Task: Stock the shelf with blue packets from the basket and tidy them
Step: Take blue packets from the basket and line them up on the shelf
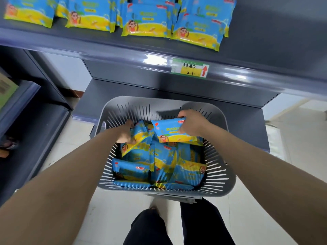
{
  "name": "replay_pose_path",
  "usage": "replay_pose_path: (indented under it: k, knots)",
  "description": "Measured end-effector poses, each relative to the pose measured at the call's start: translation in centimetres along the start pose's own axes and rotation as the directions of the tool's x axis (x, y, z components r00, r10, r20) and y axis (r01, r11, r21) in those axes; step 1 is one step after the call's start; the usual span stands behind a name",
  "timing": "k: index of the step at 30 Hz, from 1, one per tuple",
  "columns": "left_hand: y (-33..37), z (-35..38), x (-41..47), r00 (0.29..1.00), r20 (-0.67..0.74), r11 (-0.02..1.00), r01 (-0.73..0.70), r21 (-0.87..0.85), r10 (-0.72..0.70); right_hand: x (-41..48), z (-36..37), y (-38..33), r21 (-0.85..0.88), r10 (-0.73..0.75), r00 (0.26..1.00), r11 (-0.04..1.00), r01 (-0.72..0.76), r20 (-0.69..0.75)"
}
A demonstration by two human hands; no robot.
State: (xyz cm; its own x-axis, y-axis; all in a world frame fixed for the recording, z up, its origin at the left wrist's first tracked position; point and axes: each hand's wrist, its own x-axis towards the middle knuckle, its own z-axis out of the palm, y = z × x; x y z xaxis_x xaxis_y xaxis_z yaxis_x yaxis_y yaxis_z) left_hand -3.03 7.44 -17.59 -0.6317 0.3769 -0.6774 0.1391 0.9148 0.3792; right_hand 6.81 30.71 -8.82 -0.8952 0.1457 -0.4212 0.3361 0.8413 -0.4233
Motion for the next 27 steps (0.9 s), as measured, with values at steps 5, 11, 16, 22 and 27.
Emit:
replay_pose_path:
  k: [5,11,16,22,27]
  knots:
    - [1.0,0.4,-0.8,0.996,-0.089,0.991,-0.019,0.129,0.031,-1.3,-1.5,-0.5,-0.016,-0.033,0.995,0.999,0.032,-0.092]
    - [5.7,-2.1,-4.5,0.987,-0.034,0.892,-0.125,0.435,0.155,-4.0,-5.6,-2.3,0.036,-0.066,0.977,0.997,0.075,-0.203]
    - [11.3,-7.2,-9.3,0.942,-0.081,0.847,-0.252,0.468,0.325,-6.1,-12.0,-3.5,0.081,-0.11,0.921,0.985,0.15,-0.373]
    - [18.0,-14.0,-15.1,0.799,-0.242,0.821,-0.468,0.327,0.551,-7.1,-20.9,-3.4,0.19,-0.04,0.793,0.962,0.194,-0.607]
    - [23.4,-17.6,-16.7,0.686,-0.41,0.796,-0.556,0.239,0.602,-7.1,-26.2,-2.3,0.226,0.078,0.649,0.963,0.148,-0.757]
